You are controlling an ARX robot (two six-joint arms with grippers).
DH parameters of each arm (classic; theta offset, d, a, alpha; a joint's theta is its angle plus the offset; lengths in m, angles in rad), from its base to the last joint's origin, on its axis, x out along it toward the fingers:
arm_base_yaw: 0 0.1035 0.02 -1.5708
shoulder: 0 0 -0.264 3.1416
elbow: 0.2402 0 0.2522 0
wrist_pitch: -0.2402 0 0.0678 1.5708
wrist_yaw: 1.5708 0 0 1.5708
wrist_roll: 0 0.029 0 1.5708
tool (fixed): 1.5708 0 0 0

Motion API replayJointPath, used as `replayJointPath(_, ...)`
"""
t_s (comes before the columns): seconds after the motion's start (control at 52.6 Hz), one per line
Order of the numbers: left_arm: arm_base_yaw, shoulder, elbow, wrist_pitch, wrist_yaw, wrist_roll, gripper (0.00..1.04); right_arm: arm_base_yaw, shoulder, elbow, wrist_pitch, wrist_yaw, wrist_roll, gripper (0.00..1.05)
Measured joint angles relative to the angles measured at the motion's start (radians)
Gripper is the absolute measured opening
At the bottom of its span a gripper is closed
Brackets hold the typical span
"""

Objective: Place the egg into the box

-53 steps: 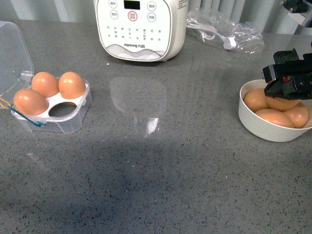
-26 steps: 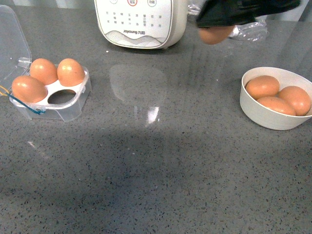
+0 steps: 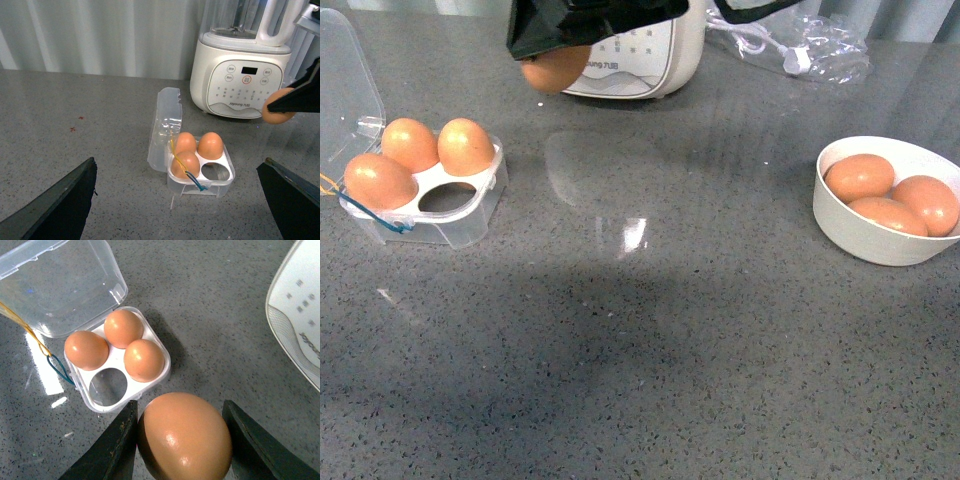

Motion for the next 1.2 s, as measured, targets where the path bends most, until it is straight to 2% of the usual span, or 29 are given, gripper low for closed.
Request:
replayJointPath(0.209,0.000,0.000,0.000,0.000,0.000,0.000,0.98,0.055,0.093,0.106,-0.056,-0.034,-0.020,0.44)
replayJointPath(0.456,0.000,0.000,0.000,0.000,0.000,0.000,0.98,0.119,0.165,0.162,-0.092,-0.020,-0.024,0.43)
replayJointPath(0.723,0.000,0.000,0.000,0.000,0.000,0.000,0.98,0.140,0.210,0.172,-0.099,-0.001,-0.012,0.43)
replayJointPath(0.742,0.000,0.000,0.000,0.000,0.000,0.000,0.98,0.140,0.211,0.172,-0.100,-0.002,-0.014,0.45)
replayJointPath(0.856,0.000,0.000,0.000,0.000,0.000,0.000,0.98,0.142,0.211,0.174,-0.098,-0.014,-0.012,0.68)
replayJointPath(1.008,0.000,0.000,0.000,0.000,0.000,0.000,0.98,0.142,0.209,0.174,-0.089,-0.016,-0.005,0.87)
replayJointPath(1.065,0.000,0.000,0.000,0.000,0.000,0.000,0.98,0.138,0.202,0.174,-0.083,-0.019,0.007,0.98)
replayJointPath(1.198,0.000,0.000,0.000,0.000,0.000,0.000,0.98,0.109,0.132,0.135,-0.021,-0.031,0.068,0.97)
